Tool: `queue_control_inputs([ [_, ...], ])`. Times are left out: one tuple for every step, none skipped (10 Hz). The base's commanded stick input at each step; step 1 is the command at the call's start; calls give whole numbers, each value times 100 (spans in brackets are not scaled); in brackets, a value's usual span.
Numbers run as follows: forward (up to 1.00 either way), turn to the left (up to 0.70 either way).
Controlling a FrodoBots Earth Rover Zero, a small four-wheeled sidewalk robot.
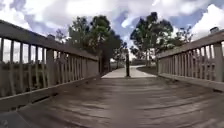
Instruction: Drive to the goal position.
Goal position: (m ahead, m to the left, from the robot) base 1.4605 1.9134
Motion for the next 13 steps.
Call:
queue_control_inputs([
  [100,0],
  [100,0],
  [100,0],
  [100,0],
  [100,0],
  [100,0],
  [100,0],
  [100,0],
  [100,0],
  [100,0],
  [100,0],
  [100,0],
  [100,0],
])
